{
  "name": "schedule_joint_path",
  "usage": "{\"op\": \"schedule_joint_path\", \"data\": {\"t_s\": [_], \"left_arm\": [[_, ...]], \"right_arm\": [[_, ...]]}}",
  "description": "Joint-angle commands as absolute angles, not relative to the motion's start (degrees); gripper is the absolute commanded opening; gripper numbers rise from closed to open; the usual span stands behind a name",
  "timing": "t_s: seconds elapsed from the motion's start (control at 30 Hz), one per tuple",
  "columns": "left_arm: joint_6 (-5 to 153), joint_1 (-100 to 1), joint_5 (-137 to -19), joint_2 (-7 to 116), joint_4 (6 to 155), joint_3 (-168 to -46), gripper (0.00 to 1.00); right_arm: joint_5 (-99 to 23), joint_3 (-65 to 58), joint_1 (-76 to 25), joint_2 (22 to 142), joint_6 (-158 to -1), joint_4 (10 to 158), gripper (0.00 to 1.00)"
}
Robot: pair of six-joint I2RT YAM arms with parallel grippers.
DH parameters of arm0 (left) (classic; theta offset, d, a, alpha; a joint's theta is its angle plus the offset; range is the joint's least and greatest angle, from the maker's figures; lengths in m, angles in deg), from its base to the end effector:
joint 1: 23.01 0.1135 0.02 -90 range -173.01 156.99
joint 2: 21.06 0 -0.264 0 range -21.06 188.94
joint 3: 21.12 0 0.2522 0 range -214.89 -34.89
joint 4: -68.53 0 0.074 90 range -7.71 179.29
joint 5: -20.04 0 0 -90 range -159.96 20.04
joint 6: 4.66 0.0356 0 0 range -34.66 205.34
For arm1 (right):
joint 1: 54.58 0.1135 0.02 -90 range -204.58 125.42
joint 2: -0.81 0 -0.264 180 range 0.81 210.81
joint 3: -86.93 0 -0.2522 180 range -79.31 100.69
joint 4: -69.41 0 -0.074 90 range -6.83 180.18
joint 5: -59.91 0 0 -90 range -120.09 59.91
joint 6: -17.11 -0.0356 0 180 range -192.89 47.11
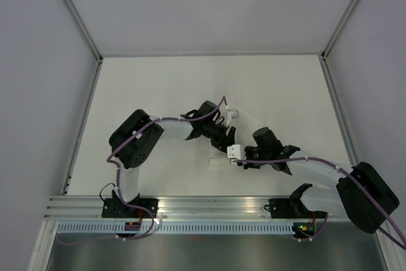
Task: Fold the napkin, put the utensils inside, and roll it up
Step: Roll the napkin at the center of the board.
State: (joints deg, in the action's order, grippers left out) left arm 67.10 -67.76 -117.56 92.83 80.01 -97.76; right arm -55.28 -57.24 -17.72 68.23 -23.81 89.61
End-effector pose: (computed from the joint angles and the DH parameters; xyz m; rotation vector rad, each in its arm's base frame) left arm 0.2601 -0.2949 0.1286 1.0026 2.3987 -1.4691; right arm 0.1503 0.1316 0.1417 -1.7724 1.6300 0.4449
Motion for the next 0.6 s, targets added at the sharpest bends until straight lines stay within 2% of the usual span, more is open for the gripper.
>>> {"op": "schedule_joint_path", "data": {"t_s": [0.0,0.23,0.37,0.57], "left_arm": [[64.69,-65.81,-103.73,88.02,76.15,-94.48,0.63],[58.18,-61.77,-88.61,75.99,61.58,-80.78,0.63],[59.41,-61.85,-77.21,65.02,53.21,-70.87,0.63],[65.89,-64.82,-68.32,54.11,40.19,-59.69,0.63]], "right_arm": [[-57.86,-55.93,-18.11,70.5,-25.26,94.95,0.02],[-59.88,-53.38,-19.25,73.32,-25.43,97.06,0.02],[-61.81,-51.8,-21.0,75.59,-24.99,99.25,0.01],[-66.21,-48.55,-24.69,79.82,-24.2,102.85,0.01]]}}
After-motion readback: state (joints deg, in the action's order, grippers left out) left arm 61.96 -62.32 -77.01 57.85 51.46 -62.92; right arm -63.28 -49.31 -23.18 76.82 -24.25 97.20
